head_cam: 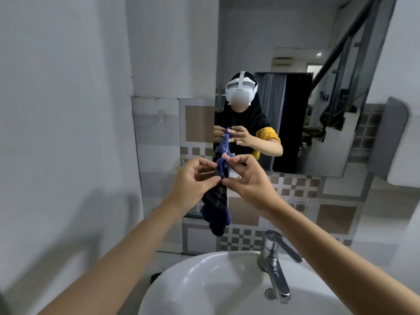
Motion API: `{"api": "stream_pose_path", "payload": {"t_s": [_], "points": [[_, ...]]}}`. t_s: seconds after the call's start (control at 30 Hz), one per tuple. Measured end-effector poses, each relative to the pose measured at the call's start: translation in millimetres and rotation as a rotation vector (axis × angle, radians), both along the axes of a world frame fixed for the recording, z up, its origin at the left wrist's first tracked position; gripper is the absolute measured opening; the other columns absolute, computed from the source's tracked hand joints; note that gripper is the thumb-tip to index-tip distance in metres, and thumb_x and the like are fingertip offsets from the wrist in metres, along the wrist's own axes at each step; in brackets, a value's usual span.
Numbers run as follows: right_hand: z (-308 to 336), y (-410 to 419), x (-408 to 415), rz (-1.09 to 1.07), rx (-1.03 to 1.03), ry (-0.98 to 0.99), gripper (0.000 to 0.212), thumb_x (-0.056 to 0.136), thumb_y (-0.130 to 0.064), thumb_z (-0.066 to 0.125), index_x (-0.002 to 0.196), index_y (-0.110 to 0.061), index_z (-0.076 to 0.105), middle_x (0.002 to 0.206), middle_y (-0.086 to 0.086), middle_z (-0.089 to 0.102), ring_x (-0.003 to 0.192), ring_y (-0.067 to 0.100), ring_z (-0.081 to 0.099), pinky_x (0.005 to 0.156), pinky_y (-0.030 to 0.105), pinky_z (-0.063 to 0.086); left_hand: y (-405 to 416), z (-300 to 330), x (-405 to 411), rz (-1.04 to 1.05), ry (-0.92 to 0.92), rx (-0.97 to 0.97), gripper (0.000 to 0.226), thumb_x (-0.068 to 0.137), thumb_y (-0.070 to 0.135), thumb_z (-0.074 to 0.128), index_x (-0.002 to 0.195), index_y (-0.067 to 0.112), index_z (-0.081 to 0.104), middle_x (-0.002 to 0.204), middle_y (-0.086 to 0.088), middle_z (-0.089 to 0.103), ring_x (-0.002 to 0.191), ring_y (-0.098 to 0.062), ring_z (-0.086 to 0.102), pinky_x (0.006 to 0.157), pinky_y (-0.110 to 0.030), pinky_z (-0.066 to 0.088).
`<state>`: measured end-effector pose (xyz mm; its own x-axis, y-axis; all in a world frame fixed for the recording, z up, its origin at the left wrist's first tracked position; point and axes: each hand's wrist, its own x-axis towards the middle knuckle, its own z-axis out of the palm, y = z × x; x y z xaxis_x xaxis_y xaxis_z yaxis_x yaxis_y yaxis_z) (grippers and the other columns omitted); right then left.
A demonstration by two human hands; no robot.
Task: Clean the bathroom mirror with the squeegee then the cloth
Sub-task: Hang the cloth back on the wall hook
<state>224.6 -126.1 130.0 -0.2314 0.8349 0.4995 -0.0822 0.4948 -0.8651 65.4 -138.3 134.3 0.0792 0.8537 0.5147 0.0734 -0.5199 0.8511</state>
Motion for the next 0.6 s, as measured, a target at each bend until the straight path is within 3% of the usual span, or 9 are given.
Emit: {"api": "stream_pose_path", "payload": {"t_s": [0.13, 0.23, 0.33, 0.43, 0.47, 0.53, 0.6], "points": [[9, 2, -22, -0.001, 0.079, -0.013, 0.034, 0.084, 0.020, 0.058, 0.089, -0.012, 0.050, 0.134, 0.015, 0.057, 0.126, 0.006, 0.051, 0.080, 0.020, 0.054, 3, 11, -27, 0.098, -0.009, 0.086, 0.031, 0.078, -0.013, 0.061, 0.073, 0.018, 0.061, 0.080, -0.004, 0.068, 0.079, -0.013, 0.067, 0.075, -0.025, 0.055], [15, 3, -37, -0.004, 0.158, -0.091, 0.028, 0.081, 0.015, 0.065, 0.082, -0.013, 0.066, 0.115, 0.002, 0.065, 0.132, 0.005, 0.045, 0.086, 0.021, 0.054, 6, 18, -45, 0.106, -0.026, 0.092, 0.033, 0.081, -0.013, 0.057, 0.076, 0.018, 0.069, 0.083, 0.000, 0.070, 0.081, -0.011, 0.068, 0.077, -0.024, 0.055], [20, 8, -51, -0.094, 0.196, -0.221, 0.032, 0.081, 0.008, 0.070, 0.092, -0.022, 0.073, 0.119, 0.000, 0.064, 0.124, 0.010, 0.056, 0.094, 0.028, 0.054, 9, 26, -60, 0.088, -0.083, 0.062, 0.027, 0.083, -0.008, 0.057, 0.083, 0.015, 0.072, 0.084, -0.001, 0.072, 0.079, -0.012, 0.068, 0.078, -0.027, 0.054], [25, 16, -63, -0.301, 0.286, -0.340, 0.036, 0.084, 0.003, 0.067, 0.111, -0.019, 0.071, 0.111, 0.001, 0.071, 0.098, 0.014, 0.070, 0.089, 0.037, 0.058, 12, 35, -73, 0.092, -0.106, 0.020, 0.012, 0.079, 0.004, 0.069, 0.084, 0.014, 0.073, 0.080, -0.005, 0.072, 0.076, -0.017, 0.068, 0.079, -0.031, 0.055], [28, 17, -67, -0.372, 0.339, -0.387, 0.036, 0.084, 0.002, 0.065, 0.115, -0.016, 0.070, 0.107, 0.000, 0.072, 0.092, 0.013, 0.070, 0.086, 0.035, 0.058, 14, 39, -77, 0.105, -0.071, 0.025, 0.012, 0.076, 0.006, 0.073, 0.085, 0.014, 0.073, 0.083, -0.007, 0.072, 0.078, -0.020, 0.069, 0.080, -0.032, 0.055], [37, 21, -78, -0.479, 0.433, -0.458, 0.033, 0.084, -0.003, 0.066, 0.116, -0.012, 0.068, 0.098, -0.003, 0.071, 0.078, 0.005, 0.066, 0.077, 0.019, 0.056, 21, 48, -88, 0.165, 0.060, 0.074, 0.020, 0.072, 0.005, 0.077, 0.089, 0.015, 0.072, 0.091, -0.010, 0.072, 0.082, -0.027, 0.069, 0.083, -0.034, 0.056], [50, 26, -89, -0.531, 0.491, -0.487, 0.029, 0.083, -0.009, 0.070, 0.113, -0.009, 0.068, 0.094, -0.004, 0.067, 0.076, 0.002, 0.060, 0.072, 0.007, 0.047, 30, 58, -101, 0.256, 0.248, 0.151, 0.024, 0.073, 0.001, 0.074, 0.092, 0.016, 0.071, 0.092, -0.004, 0.071, 0.074, -0.019, 0.067, 0.078, -0.028, 0.055]]}}
